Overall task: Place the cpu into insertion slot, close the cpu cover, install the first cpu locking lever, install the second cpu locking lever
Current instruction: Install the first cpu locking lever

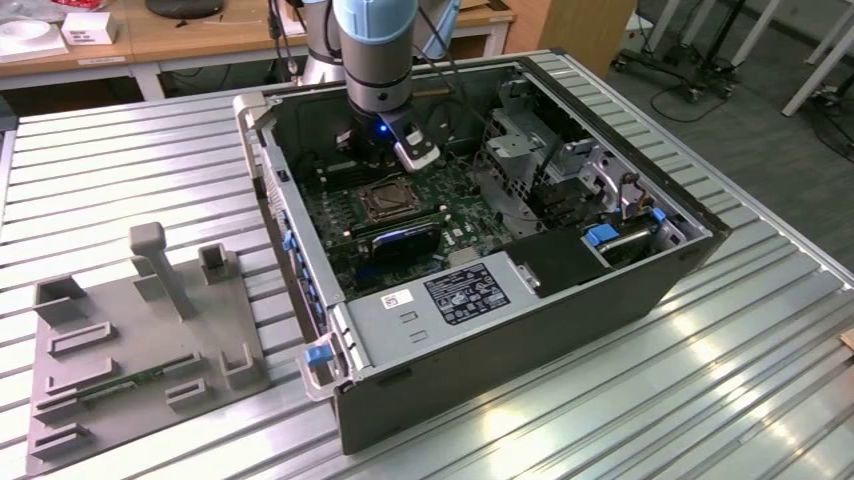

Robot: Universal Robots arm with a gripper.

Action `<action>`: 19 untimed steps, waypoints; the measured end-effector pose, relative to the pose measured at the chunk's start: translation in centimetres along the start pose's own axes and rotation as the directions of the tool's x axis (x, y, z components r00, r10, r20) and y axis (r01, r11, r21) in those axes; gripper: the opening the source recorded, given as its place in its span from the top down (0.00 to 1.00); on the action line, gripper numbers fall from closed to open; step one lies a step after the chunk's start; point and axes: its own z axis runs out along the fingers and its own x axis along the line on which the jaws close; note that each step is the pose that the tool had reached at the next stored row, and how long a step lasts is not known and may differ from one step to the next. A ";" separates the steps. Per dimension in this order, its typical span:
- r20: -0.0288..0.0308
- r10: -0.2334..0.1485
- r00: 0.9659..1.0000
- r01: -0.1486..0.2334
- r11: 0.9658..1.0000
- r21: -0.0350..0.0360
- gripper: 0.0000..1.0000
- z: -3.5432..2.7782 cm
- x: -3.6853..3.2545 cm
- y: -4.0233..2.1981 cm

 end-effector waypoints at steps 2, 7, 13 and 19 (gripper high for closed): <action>0.000 0.000 1.000 0.000 1.000 0.000 0.89 0.08 0.01 -0.02; 0.000 0.000 1.000 0.000 1.000 0.000 0.89 0.27 0.02 -0.08; 0.000 0.000 1.000 0.000 1.000 0.000 0.89 0.48 0.04 -0.15; 0.000 0.000 1.000 0.000 1.000 0.000 0.89 0.62 0.06 -0.19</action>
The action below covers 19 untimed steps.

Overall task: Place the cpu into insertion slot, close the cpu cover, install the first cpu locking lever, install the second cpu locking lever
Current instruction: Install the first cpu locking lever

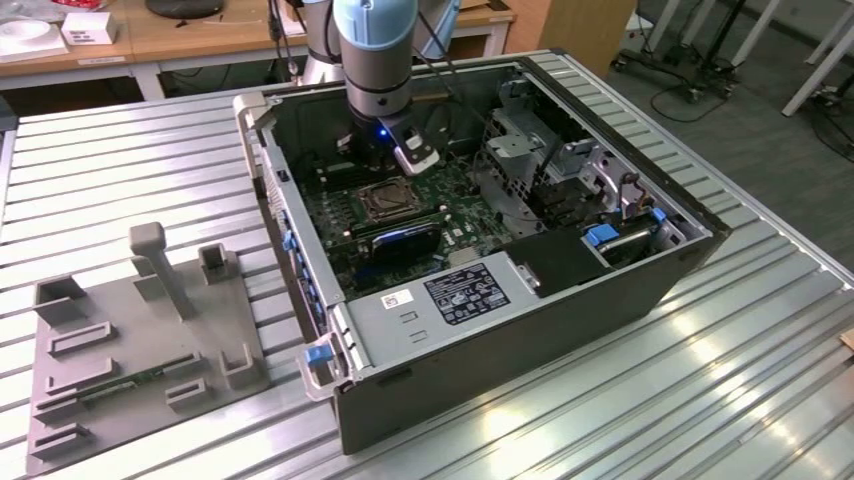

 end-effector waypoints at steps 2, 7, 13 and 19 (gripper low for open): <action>0.000 0.000 1.000 0.000 1.000 0.000 0.89 0.04 0.00 -0.01; 0.000 0.000 1.000 0.000 1.000 0.000 0.89 0.12 0.01 -0.03; 0.000 0.000 1.000 0.000 1.000 0.000 0.89 0.23 0.02 -0.07; 0.000 0.000 1.000 0.000 1.000 0.000 0.89 0.25 0.02 -0.08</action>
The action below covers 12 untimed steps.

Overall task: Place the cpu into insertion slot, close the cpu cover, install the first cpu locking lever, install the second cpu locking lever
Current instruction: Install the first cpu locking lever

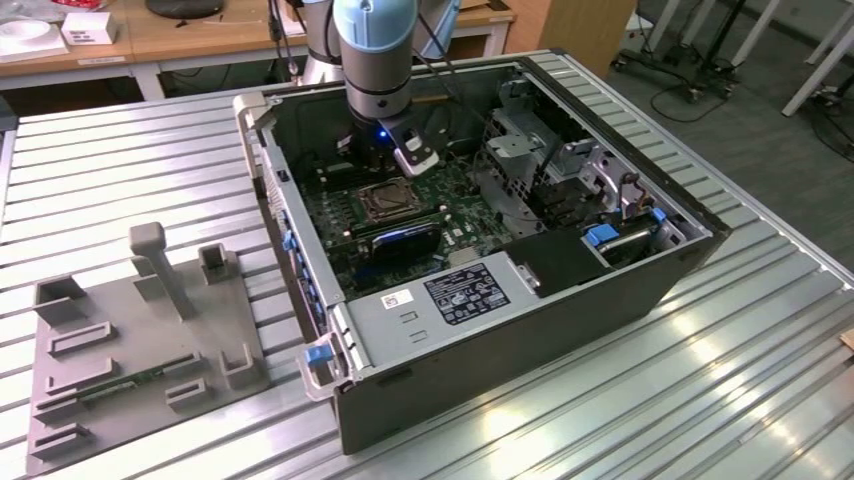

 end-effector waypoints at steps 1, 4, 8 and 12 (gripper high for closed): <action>0.000 0.000 1.000 0.000 1.000 0.000 0.89 0.00 0.00 0.00; 0.000 0.000 1.000 0.000 1.000 0.000 0.89 0.01 0.00 0.00; 0.000 0.000 1.000 0.000 1.000 0.000 0.89 -0.02 -0.01 0.01; 0.000 0.000 1.000 0.000 1.000 0.000 0.89 -0.40 -0.04 0.13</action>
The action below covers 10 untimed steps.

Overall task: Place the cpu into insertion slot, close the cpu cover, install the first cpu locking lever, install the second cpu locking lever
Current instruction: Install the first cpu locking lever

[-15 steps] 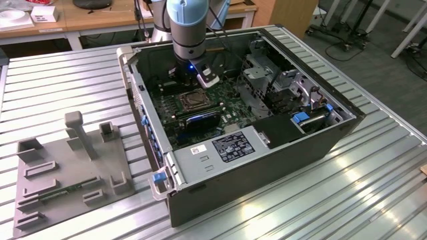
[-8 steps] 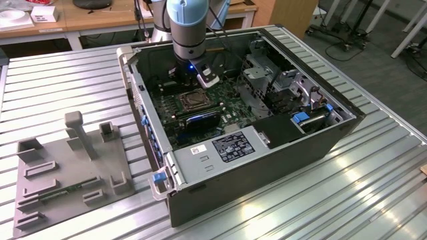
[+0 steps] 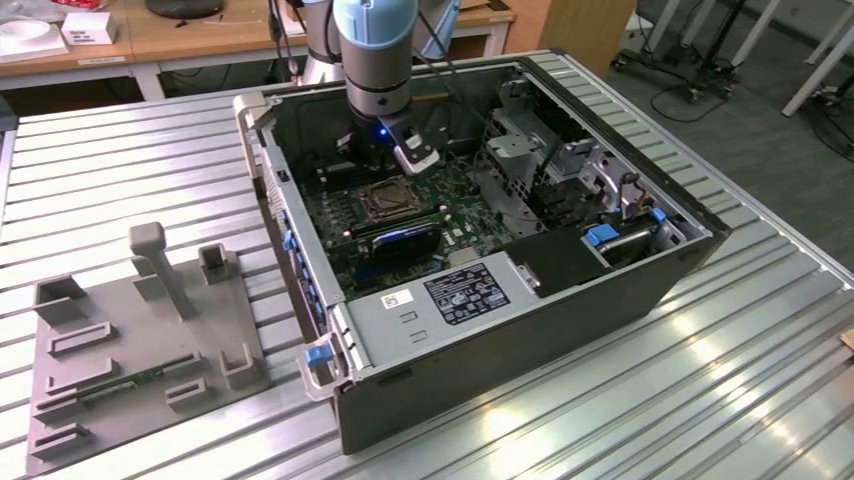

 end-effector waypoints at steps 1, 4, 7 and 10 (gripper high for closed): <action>0.000 0.000 1.000 0.000 1.000 0.000 0.89 -0.12 -0.01 0.03; 0.000 0.000 1.000 0.000 1.000 0.000 0.89 -0.48 -0.04 0.15; 0.000 0.000 1.000 0.000 1.000 -0.001 0.89 -0.80 -0.08 0.24; -0.001 0.001 1.000 -0.001 1.000 -0.005 0.89 -1.09 -0.11 0.33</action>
